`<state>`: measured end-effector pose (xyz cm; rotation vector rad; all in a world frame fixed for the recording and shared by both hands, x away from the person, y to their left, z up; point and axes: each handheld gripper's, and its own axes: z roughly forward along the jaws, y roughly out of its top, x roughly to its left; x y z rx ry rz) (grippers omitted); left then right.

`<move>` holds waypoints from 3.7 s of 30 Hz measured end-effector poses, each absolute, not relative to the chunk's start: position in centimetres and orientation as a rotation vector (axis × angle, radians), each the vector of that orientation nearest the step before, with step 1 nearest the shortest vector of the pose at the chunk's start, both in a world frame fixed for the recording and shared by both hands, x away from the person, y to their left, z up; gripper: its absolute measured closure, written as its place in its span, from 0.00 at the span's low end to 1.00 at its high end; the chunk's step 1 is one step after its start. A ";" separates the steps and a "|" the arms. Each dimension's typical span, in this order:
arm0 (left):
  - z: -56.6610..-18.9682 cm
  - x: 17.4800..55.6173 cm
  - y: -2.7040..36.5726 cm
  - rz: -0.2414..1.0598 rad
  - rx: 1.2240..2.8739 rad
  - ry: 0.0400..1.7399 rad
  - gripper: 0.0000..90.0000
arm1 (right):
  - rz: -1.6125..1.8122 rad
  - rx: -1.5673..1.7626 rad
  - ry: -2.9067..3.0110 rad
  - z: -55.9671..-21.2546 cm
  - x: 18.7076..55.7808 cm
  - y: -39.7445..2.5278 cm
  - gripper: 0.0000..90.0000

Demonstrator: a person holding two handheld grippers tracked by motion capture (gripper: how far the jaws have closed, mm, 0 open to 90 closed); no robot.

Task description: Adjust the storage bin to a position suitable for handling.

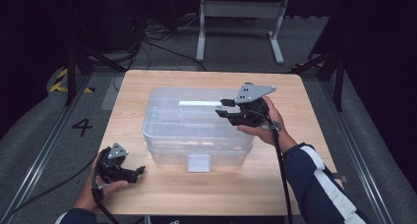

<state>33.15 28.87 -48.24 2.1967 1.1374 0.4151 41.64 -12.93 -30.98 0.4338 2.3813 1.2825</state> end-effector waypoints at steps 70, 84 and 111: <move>-39.0 32.2 25.3 0.493 2.021 0.842 0.43 | 1.216 0.443 2.434 -28.0 44.0 -12.2 0.81; -39.4 32.3 25.0 0.460 2.030 0.808 0.76 | 1.227 0.450 2.398 -28.2 43.8 -12.2 0.78; -38.2 32.2 24.9 0.534 2.018 0.753 0.84 | 1.337 0.626 2.158 -28.8 39.8 -21.3 0.43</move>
